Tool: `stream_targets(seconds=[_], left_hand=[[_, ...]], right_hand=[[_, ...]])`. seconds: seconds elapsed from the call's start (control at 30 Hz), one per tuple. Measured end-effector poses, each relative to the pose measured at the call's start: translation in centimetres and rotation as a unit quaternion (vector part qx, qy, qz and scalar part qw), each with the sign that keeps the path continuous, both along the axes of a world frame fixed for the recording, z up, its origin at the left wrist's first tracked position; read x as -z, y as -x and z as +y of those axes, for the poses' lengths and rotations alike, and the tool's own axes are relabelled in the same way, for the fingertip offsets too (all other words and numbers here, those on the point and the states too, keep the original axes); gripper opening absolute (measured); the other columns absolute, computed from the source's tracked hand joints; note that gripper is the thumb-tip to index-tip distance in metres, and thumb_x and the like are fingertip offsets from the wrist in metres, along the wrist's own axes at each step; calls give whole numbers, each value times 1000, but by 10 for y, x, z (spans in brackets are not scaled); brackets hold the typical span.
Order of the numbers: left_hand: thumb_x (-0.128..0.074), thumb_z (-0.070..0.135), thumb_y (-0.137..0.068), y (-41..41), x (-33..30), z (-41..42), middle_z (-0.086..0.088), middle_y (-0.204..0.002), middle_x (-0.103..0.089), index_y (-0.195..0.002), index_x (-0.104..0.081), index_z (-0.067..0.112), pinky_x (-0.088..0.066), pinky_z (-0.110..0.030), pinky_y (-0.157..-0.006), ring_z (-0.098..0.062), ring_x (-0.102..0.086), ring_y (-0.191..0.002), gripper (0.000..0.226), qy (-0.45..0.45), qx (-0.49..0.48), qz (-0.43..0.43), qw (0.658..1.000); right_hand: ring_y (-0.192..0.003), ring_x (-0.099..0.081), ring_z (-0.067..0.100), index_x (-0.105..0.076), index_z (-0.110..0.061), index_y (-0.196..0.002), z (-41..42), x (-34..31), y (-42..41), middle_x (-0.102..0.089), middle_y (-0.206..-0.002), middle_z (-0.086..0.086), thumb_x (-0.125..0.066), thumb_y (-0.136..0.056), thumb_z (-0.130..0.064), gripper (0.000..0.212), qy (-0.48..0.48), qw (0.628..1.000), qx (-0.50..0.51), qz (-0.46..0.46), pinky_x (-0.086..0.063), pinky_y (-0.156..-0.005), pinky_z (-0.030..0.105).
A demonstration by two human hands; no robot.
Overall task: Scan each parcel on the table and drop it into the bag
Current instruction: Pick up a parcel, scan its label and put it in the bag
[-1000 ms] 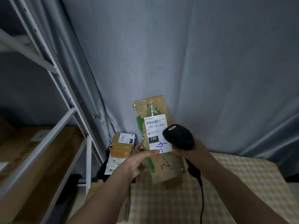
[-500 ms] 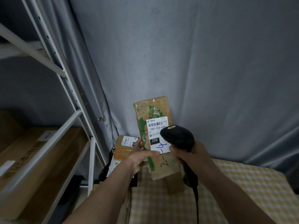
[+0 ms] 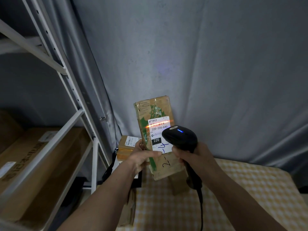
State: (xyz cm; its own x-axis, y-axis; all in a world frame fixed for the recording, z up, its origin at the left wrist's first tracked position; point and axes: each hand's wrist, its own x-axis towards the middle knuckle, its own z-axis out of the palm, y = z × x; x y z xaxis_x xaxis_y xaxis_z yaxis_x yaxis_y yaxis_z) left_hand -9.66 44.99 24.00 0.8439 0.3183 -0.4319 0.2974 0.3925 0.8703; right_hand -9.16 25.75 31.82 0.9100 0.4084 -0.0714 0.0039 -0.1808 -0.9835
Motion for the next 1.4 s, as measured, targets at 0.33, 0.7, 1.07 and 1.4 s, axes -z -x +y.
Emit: stream_targets(seconds=[0.33,0.7,1.07,1.4], left_hand=[[-78,-16,-63,2,2,-2,-3,-105,-69,-96,-46,30,-54,-42,-75,-21,-65,-95,65,-9,10,-4,1000],[-88,-4,-53,-8,-3,-13,-10,-102,-74,-114,-56,16,-53,-49,-91,-29,-68,-96,72,45,21,24,998],[-82,-9,-57,-18,17,-36,-12,-103,-73,-111,-57,12,-54,-37,-75,-25,-68,-93,64,18,157,35,987],[-87,-1,-54,-18,67,-87,-17,-106,-72,-123,-60,6,-58,-42,-76,-37,-70,-96,74,23,325,54,944]], right_hand=[[-50,-56,5,-68,-14,-81,-3,3,2,-59,-52,-5,-70,-84,-12,5,-9,1000,-4,8,-45,-54,17],[-63,-64,12,-66,-23,-80,-24,12,0,-67,-59,-7,-74,-79,-11,15,-24,995,96,28,-51,-64,25],[-69,-60,19,-67,-11,-86,-64,29,27,-65,-69,5,-79,-75,-9,17,-59,961,268,44,-47,-67,32],[-70,-62,16,-68,-12,-94,-92,53,100,-67,-79,4,-76,-79,-14,18,-9,906,415,82,-48,-65,24]])
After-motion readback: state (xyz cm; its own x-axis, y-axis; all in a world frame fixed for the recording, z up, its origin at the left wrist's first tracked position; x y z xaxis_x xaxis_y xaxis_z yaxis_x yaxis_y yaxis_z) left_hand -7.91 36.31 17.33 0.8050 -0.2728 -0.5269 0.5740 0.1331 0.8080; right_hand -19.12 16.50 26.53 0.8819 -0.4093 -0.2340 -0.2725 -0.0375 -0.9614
